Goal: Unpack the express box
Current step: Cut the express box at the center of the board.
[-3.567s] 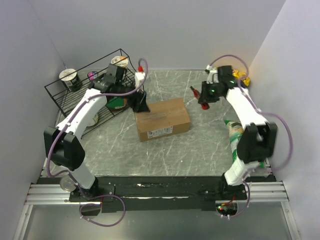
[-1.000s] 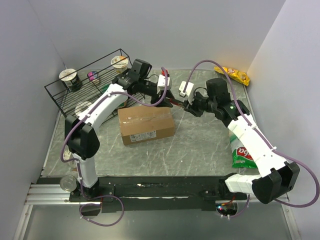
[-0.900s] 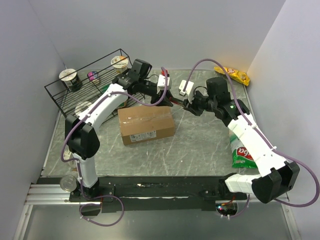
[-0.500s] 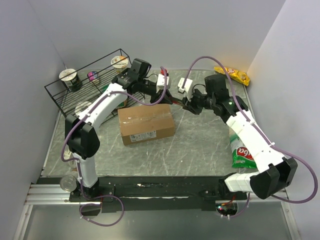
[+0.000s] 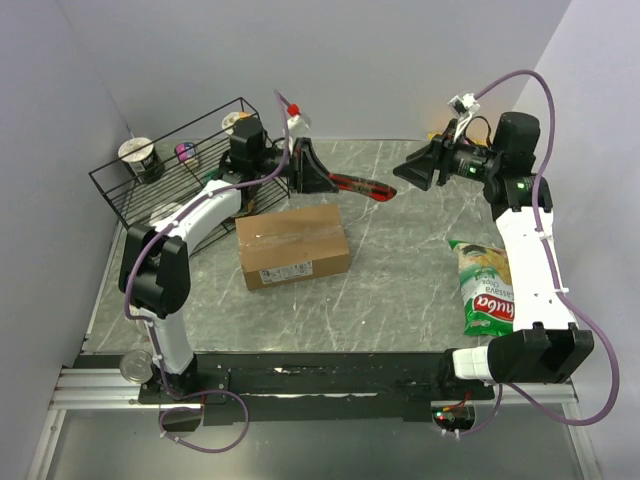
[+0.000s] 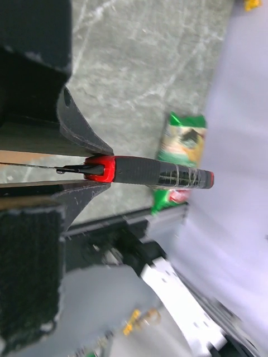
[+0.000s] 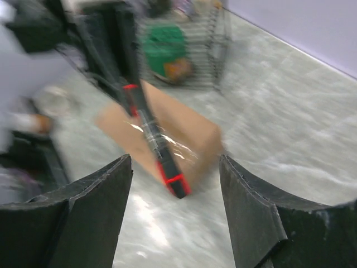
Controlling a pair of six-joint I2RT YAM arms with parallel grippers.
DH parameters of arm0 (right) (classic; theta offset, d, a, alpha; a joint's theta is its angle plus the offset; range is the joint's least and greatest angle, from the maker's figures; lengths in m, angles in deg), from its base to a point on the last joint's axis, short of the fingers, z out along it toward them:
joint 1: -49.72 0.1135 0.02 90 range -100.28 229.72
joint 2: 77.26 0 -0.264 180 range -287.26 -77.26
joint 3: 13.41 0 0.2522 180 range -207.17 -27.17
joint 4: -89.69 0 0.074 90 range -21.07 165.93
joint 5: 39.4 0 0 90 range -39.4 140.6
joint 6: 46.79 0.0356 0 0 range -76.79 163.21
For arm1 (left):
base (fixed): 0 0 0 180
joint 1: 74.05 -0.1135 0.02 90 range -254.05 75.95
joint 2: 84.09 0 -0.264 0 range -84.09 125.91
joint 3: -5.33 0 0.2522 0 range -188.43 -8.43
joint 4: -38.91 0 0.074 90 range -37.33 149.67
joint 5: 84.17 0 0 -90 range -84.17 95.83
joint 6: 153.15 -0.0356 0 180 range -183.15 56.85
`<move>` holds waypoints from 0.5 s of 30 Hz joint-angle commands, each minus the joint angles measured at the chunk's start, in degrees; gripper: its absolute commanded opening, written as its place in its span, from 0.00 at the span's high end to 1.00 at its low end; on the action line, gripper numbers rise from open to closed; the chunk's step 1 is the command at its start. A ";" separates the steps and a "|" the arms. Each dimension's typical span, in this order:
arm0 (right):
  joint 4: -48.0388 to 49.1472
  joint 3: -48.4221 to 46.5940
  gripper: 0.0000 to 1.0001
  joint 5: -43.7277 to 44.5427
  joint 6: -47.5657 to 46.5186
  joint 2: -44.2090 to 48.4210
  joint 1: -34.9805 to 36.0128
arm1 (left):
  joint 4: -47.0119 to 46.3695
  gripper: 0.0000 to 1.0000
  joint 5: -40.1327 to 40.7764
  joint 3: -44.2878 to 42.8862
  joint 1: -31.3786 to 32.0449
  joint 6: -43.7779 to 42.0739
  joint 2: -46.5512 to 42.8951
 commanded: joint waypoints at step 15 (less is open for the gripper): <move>29.60 17.71 0.41 -14.29 26.88 4.84 2.53 | -24.49 0.99 -2.97 -6.48 1.09 25.76 0.26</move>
